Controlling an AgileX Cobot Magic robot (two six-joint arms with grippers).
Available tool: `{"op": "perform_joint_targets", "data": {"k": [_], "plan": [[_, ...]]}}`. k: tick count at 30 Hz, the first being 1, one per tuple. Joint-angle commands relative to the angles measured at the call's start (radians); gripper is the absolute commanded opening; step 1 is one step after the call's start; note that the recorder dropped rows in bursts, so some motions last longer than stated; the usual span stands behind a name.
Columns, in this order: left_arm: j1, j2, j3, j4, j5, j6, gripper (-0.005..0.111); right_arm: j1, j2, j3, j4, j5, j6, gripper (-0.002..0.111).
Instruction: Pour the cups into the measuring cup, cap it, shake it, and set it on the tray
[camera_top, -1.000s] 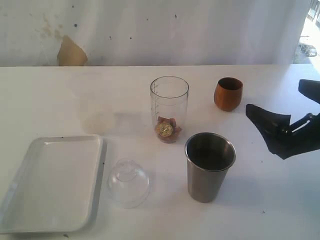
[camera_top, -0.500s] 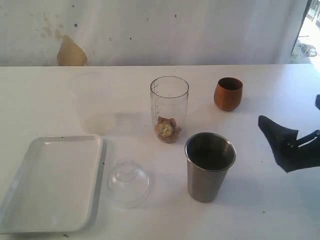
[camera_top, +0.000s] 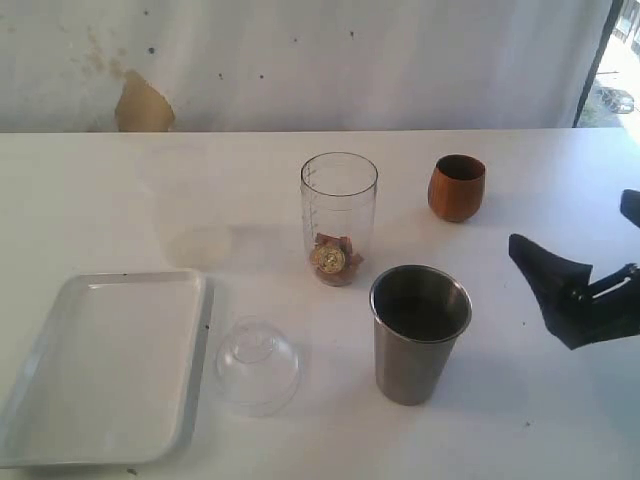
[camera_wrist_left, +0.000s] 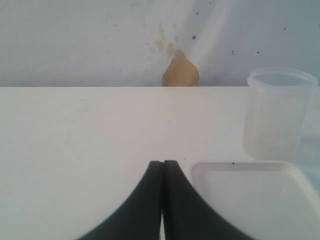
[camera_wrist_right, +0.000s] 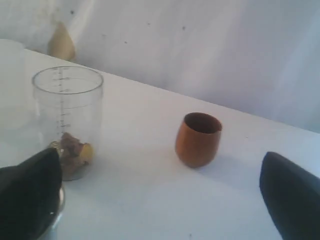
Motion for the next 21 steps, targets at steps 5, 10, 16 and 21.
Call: {"op": "perform_joint_targets", "data": {"k": [5,10,16,21], "plan": [[-0.004,-0.005,0.005,0.001,0.002,0.000,0.000,0.056,-0.006,0.057,0.295,-0.002,-0.289,0.105],[-0.004,-0.005,0.005,0.001,0.002,0.000,0.000,0.174,-0.006,0.066,0.558,0.040,-0.499,0.105],[-0.004,-0.005,0.005,0.001,0.002,0.000,0.000,0.302,-0.006,0.066,0.732,0.101,-0.652,0.105],[-0.004,-0.005,0.005,0.001,0.002,0.000,0.000,0.381,-0.006,0.066,0.609,0.141,-0.546,0.105]]}}
